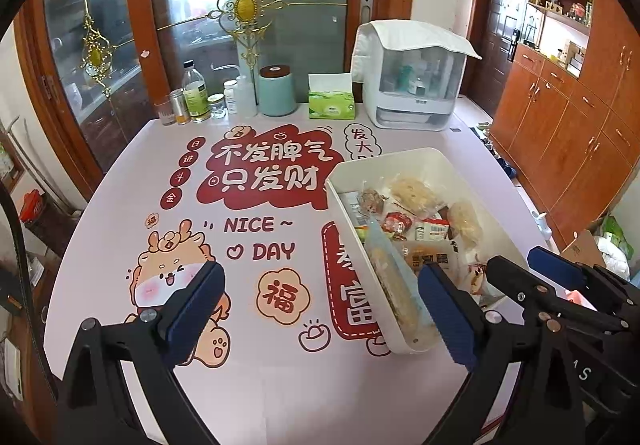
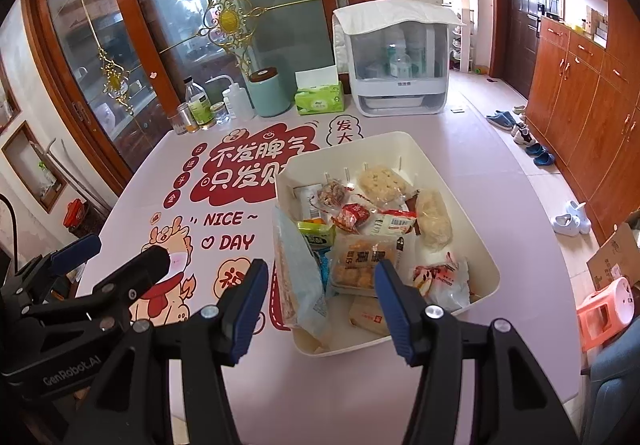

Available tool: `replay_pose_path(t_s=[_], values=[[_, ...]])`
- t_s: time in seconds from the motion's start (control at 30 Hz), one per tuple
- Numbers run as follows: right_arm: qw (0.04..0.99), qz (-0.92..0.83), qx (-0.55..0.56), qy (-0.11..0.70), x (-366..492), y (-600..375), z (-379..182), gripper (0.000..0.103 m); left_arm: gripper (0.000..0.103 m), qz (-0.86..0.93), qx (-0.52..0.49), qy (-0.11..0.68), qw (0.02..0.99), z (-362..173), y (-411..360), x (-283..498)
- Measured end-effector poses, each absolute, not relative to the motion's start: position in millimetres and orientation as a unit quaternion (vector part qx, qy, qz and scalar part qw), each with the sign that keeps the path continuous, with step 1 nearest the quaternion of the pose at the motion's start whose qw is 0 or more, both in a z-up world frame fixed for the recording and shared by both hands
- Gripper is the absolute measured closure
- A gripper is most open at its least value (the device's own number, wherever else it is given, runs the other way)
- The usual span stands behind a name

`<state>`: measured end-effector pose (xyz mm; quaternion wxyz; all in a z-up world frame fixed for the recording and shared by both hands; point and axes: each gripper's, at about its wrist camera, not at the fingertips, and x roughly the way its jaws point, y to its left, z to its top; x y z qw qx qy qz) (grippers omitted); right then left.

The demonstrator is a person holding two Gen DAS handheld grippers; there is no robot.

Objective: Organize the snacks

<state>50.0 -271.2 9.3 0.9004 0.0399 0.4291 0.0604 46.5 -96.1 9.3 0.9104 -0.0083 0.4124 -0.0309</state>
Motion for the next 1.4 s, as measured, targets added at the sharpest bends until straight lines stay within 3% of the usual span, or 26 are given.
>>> replay_pose_path(t_s=[1.4], values=[[0.900, 0.073, 0.030, 0.429, 65.1, -257.8, 6.3, 0.047, 0.006, -0.009, -0.016, 0.423, 0.906, 0.6, -81.3, 52.2]])
